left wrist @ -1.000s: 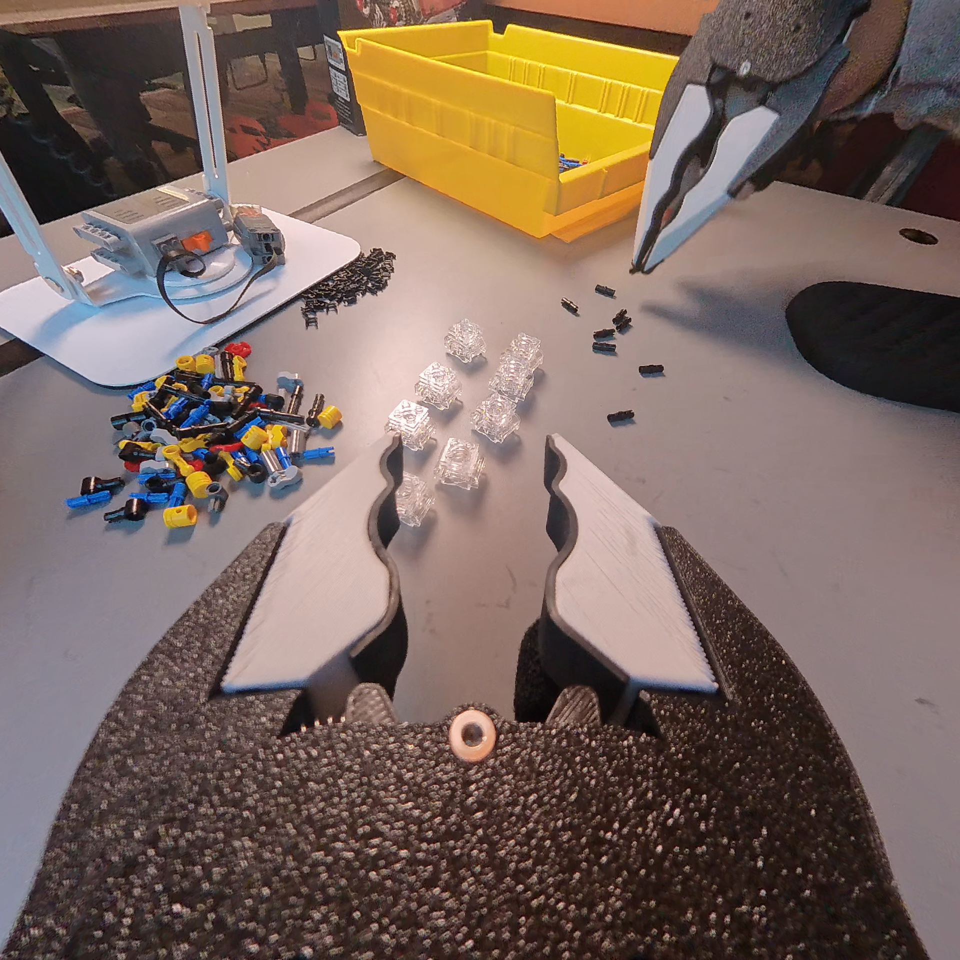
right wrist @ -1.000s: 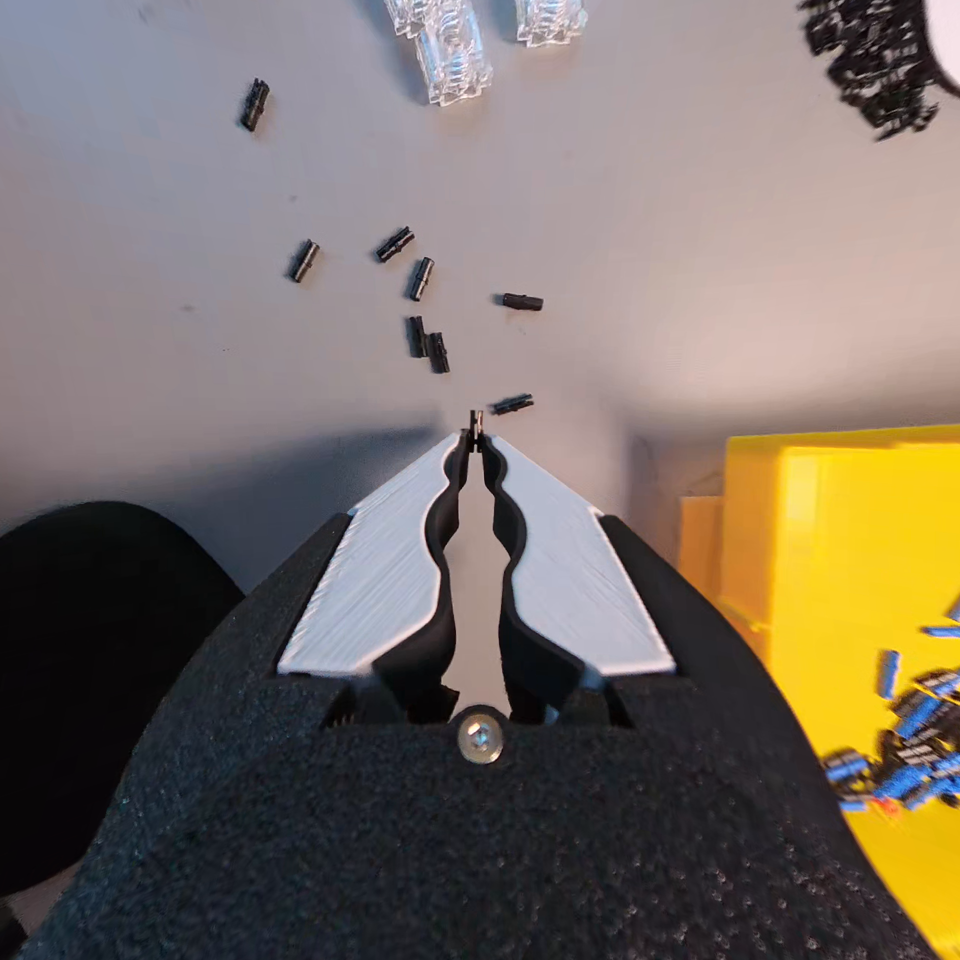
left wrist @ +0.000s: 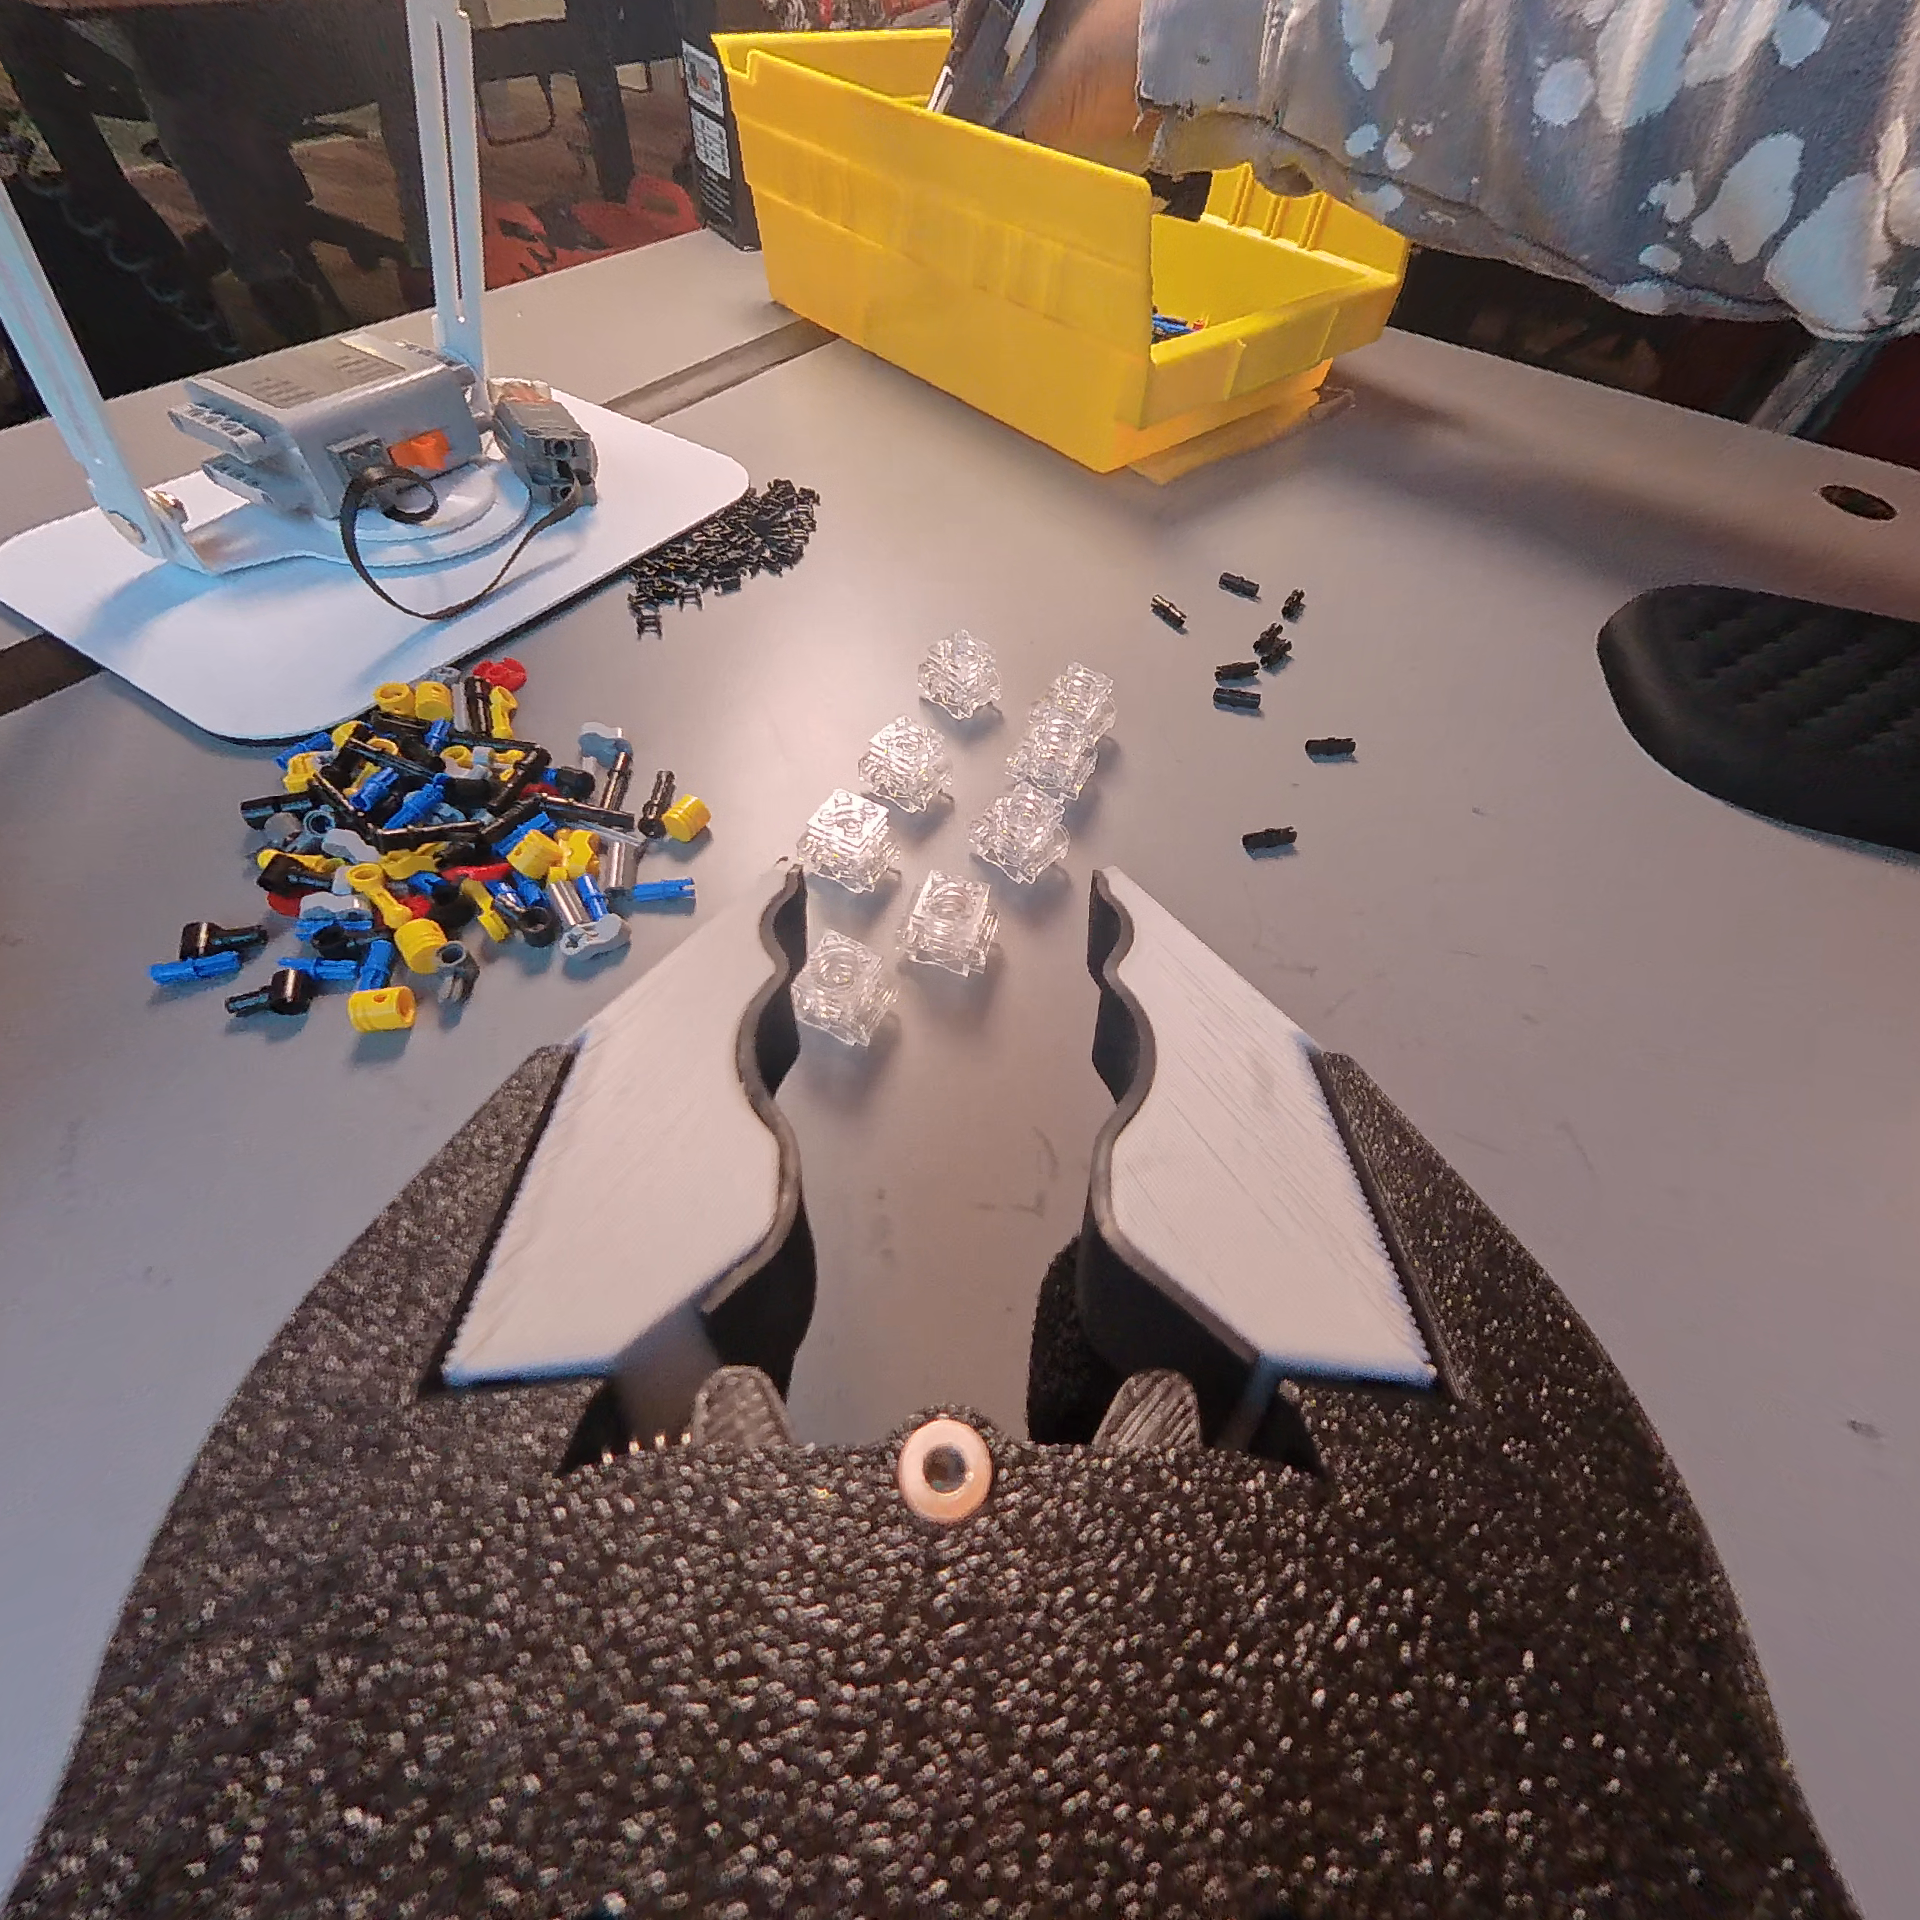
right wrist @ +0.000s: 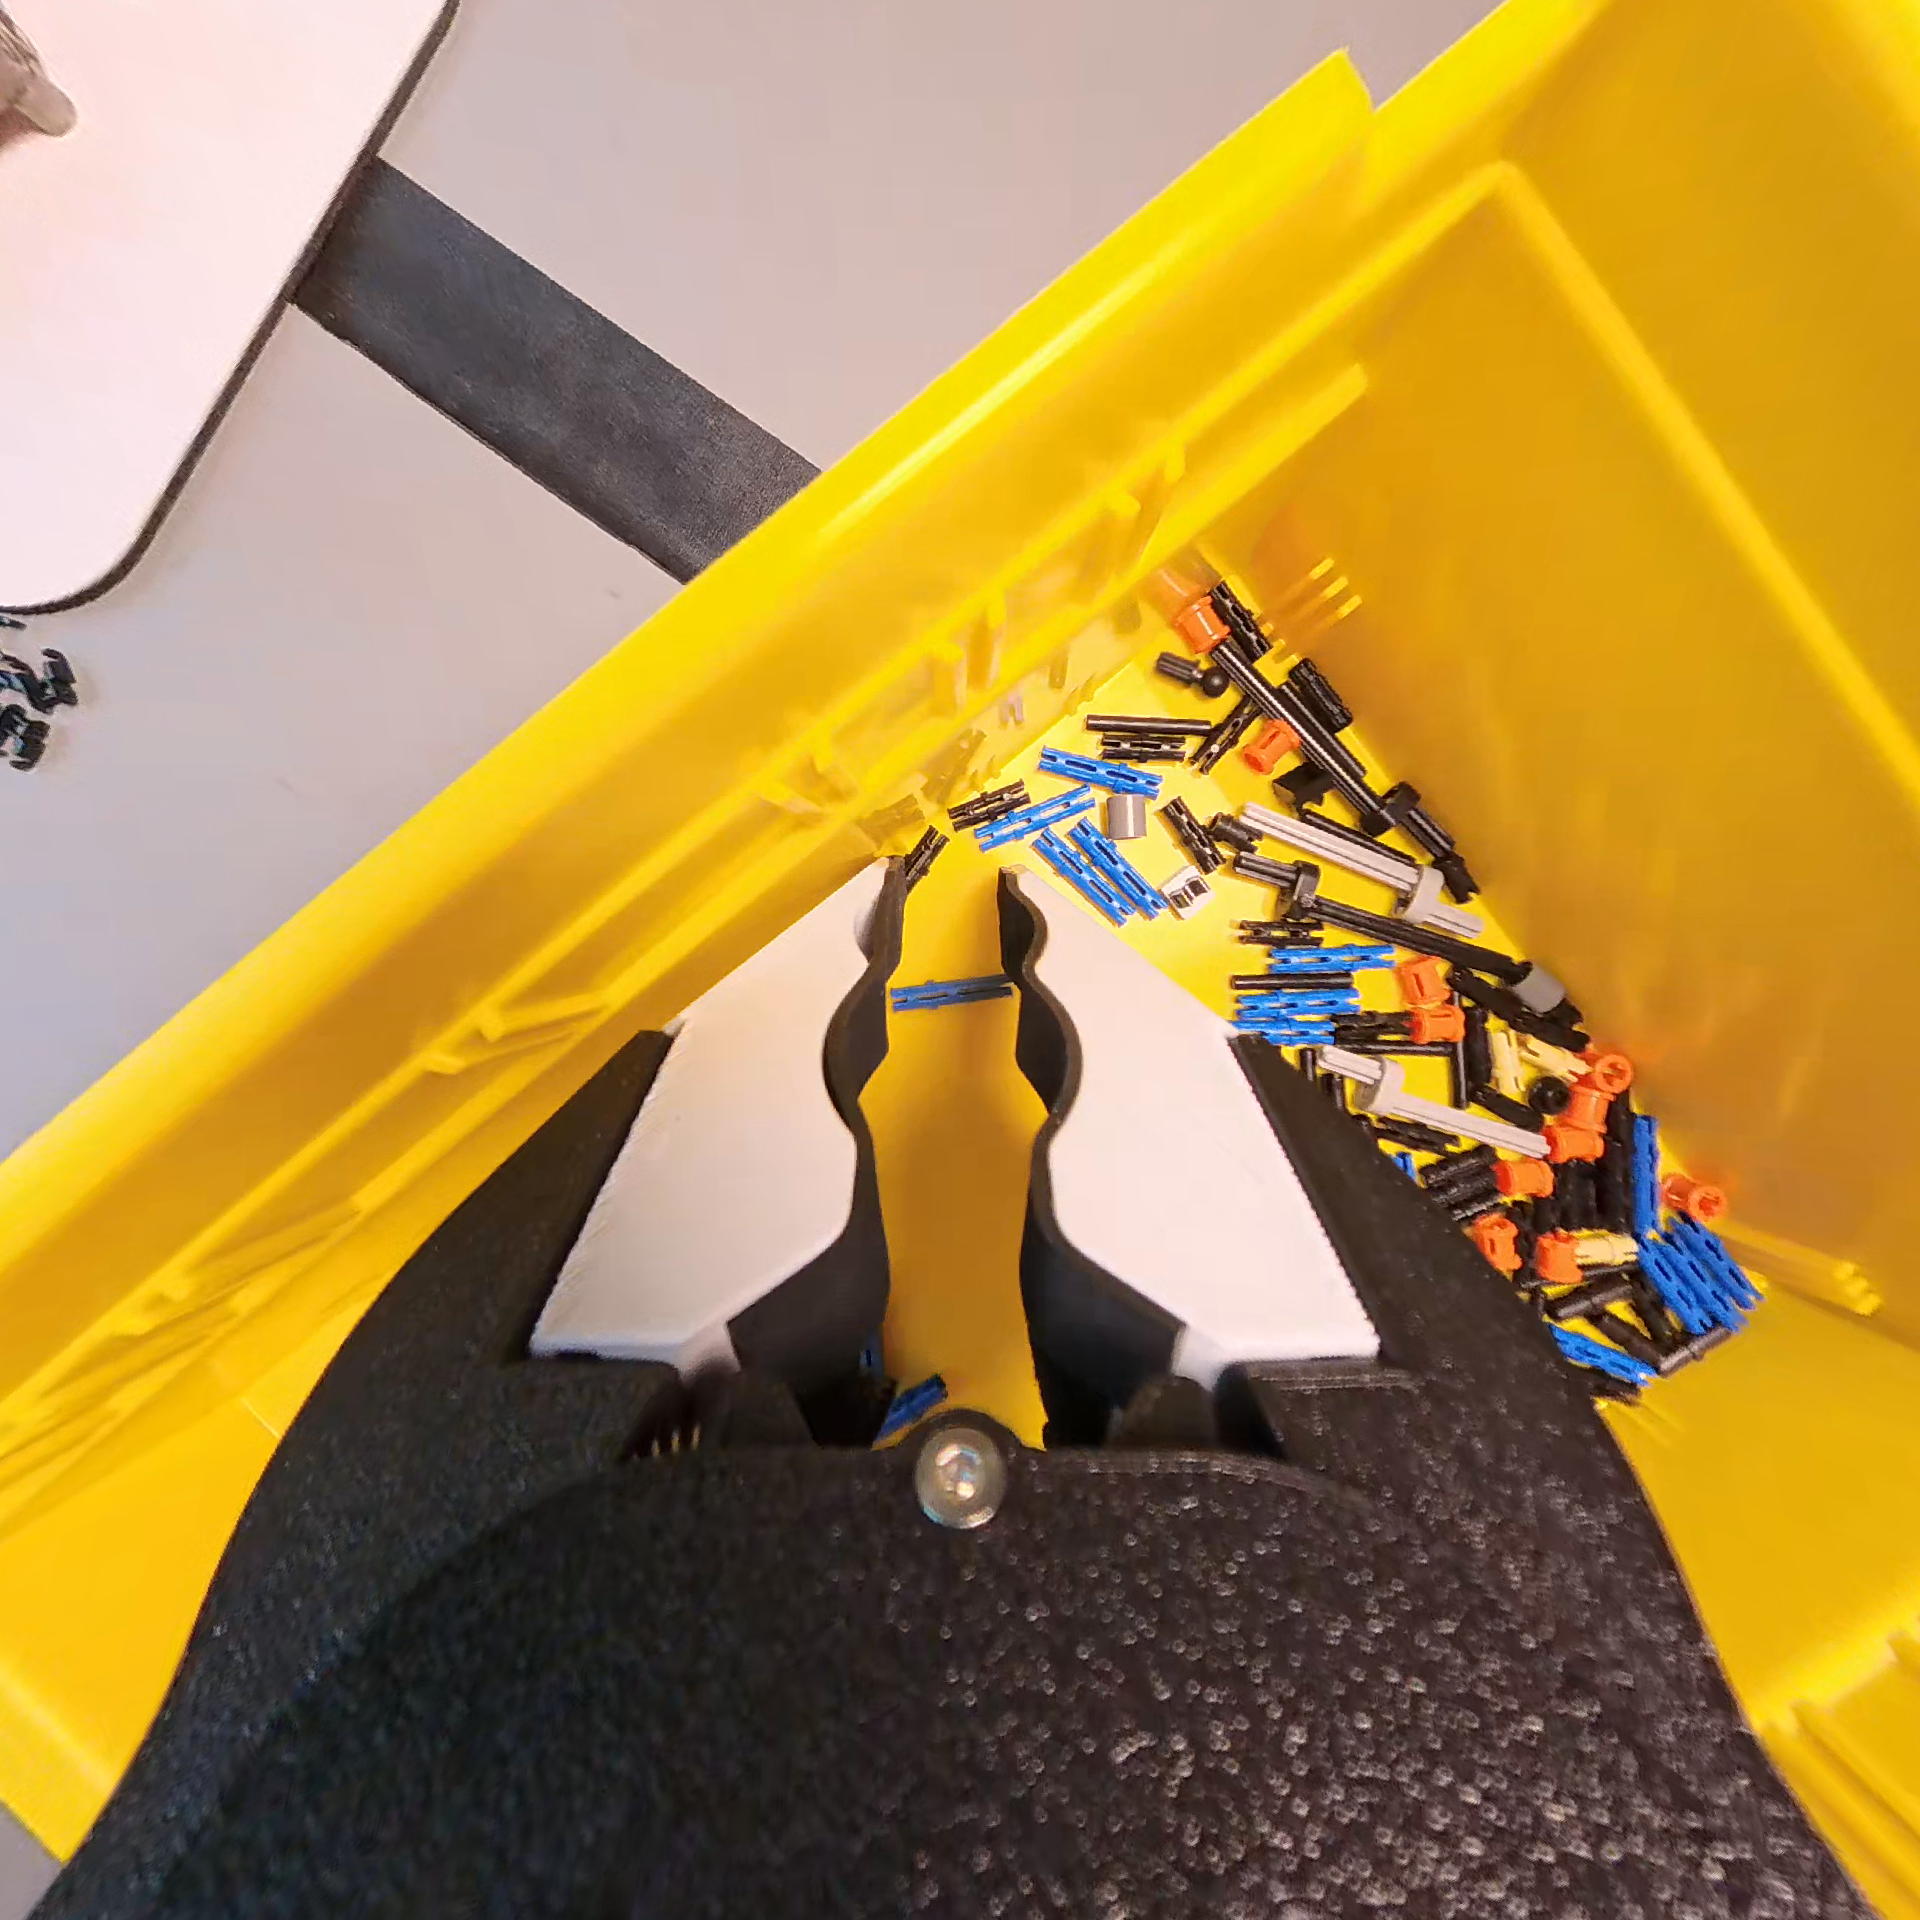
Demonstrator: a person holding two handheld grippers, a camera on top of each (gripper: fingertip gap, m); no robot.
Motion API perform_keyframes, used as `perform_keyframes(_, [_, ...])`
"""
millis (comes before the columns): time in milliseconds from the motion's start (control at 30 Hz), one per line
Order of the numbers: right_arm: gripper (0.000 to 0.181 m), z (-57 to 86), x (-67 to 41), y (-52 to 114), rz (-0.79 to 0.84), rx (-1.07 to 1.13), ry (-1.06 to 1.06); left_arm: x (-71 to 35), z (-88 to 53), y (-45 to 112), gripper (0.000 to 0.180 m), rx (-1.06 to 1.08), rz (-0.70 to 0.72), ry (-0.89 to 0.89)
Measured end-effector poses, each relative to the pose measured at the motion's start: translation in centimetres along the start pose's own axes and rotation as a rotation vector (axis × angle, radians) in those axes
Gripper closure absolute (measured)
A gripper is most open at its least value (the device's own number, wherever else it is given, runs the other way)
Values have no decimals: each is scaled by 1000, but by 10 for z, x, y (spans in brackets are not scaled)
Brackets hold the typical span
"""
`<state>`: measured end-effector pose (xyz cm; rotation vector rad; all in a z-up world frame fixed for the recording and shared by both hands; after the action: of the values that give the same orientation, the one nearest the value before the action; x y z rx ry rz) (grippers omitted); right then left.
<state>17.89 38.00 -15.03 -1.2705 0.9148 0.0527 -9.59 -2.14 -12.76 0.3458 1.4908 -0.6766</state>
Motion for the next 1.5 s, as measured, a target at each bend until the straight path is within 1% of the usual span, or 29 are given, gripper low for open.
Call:
perform_keyframes(267, [164, 6, -5, 5, -4, -28, -5, 0, 0, 0, 128, -6, 0, 9])
perform_keyframes(333, [171, 10, -6, 5, -10, 3, -27, 0, 0, 0, 128, -7, 1, 10])
perform_keyframes(500, [170, 14, -4, 1, -29, 18, -47, 0, 0, 0, 128, -4, -2, 9])
perform_keyframes(667, [168, 13, -2, 5, -23, -5, -22, 1, 1, 0, 128, 2, -4, 9])
perform_keyframes(833, [169, 10, -5, 6, -22, -25, -63, 0, 0, 0, 128, 1, 1, 2])
perform_keyframes(1033, [176, 8, -3, 8, -37, -49, -66, 0, 0, 0, 128, 4, 0, 3])
perform_keyframes(1100, [176, 9, -4, -3, -31, -8, -144, 0, 0, -1, 128, 5, 1, 6])
perform_keyframes(1133, [176, 4, -8, -14, 0, -15, -152, 0, 1, -1, 128, 5, 1, 7])
perform_keyframes(1200, [176, -13, -24, -51, 115, -44, -158, 1, 2, -2, 128, 10, -1, 10])
perform_keyframes(1267, [176, -37, -35, -98, 204, -39, -250, 1, 2, -2, 128, 16, -5, 10])
perform_keyframes(1367, [176, -100, -37, -159, 311, -152, -392, 2, 3, 0, 128, 22, -15, 11])
perform_keyframes(1433, [176, -148, -22, -178, 302, -246, -492, 2, 4, 2, 128, 24, -18, 19])
perform_keyframes(1500, [176, -186, 4, -172, 243, -304, -566, 2, 6, 2, 128, 24, -18, 30])
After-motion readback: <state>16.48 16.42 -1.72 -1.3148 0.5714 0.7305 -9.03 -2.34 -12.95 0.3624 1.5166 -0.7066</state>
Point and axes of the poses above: each gripper's, where its closed fingertips meet, y out along the fingers, x out of its underside, z = x × y across the jaws, the point moved 5 cm from there along -y, back along the fingers, and after that the axes turned 10 degrees about z, right-handed, at the moved point
